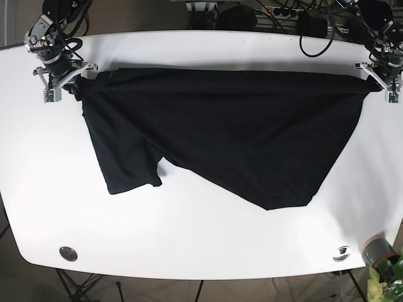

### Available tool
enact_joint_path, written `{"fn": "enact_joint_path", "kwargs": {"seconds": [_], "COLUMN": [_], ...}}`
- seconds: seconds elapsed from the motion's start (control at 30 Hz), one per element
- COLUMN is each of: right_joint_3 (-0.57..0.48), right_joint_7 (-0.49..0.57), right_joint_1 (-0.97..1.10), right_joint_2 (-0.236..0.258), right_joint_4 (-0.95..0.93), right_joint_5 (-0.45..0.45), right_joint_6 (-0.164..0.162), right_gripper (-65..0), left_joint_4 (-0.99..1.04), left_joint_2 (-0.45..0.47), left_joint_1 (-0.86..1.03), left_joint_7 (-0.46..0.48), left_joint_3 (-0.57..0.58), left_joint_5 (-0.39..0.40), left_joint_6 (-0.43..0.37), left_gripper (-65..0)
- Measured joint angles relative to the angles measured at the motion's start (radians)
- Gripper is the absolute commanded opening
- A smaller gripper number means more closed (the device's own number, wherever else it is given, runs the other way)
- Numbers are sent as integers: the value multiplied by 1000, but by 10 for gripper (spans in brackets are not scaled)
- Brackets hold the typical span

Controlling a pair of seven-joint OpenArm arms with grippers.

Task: Fold the T-shirt properly
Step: 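Lay the stretched shirt edge down and release both grippers, then move the left gripper along the shirt side and grasp its hem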

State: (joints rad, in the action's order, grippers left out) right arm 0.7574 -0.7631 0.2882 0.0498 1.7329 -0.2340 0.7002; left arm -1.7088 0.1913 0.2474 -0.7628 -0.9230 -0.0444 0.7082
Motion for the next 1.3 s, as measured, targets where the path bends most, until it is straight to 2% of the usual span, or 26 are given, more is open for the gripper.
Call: {"fn": "enact_joint_path", "kwargs": {"seconds": [0.1, 0.2, 0.27, 0.33, 0.37, 0.4, 0.43, 0.5, 0.53, 0.63, 0.7, 0.9, 1.0, 1.13, 1.23, 1.3], "right_joint_3": [0, 0, 0, 0, 0, 1, 2, 3, 3, 5, 4, 5, 4, 10, 16, 24], "right_joint_7": [0, 0, 1, 2, 2, -1, -1, -4, -3, -2, -1, -14, -85, -138, -140, -139], "right_joint_1": [16, 29, 41, 56, 64, 72, 77, 93, 96, 118, 132, 142, 121, 103, 87, 61], "right_joint_2": [0, 0, 0, 1, 0, 0, 0, 0, 0, 0, 0, 4, 6, 14, 28, 31], "right_joint_4": [0, 1, 5, 7, 7, 8, 9, 20, 27, 55, 78, 139, 140, 140, 136, 116], "right_joint_5": [0, -25, -50, -89, -115, -128, -146, -182, -200, -294, -349, -481, -531, -626, -629, -589], "right_joint_6": [0, 0, -1, -2, -3, -3, -4, -5, -7, -8, -7, -8, -8, -8, -8, -8], "right_gripper": [-618, -564, -482, -328, -284, -241, -165, -113, -101, -124, -136, -136, -136, -140, -140, -140], "left_joint_4": [-1, -1, -2, -2, -2, -2, -2, -2, -2, -4, -11, -14, -16, -17, -18, -18], "left_joint_2": [-2, -2, -2, 0, 2, 3, 6, 25, 34, 49, 50, 54, 67, 83, 83, 80], "left_joint_1": [8, 11, 11, 10, 11, 10, 11, 12, 13, 2, -11, -82, -113, -156, -186, -202], "left_joint_7": [0, 0, 0, 0, 0, 0, 0, -5, -2, 9, 6, 5, 4, 0, 0, 0], "left_joint_3": [0, 2, 2, 2, 7, 13, 26, 72, 92, 128, 148, 259, 309, 319, 318, 318], "left_joint_5": [0, 0, 0, 0, 0, 0, -3, -10, -6, 4, 1, 4, 13, 31, 45, 45], "left_joint_6": [0, 0, 0, 0, 0, 0, -2, -6, -8, -5, -4, -3, -1, -4, -4, -4], "left_gripper": [-650, -650, -650, -649, -631, -604, -543, -453, -392, -263, -239, -242, -242, -242, -242, -242]}}
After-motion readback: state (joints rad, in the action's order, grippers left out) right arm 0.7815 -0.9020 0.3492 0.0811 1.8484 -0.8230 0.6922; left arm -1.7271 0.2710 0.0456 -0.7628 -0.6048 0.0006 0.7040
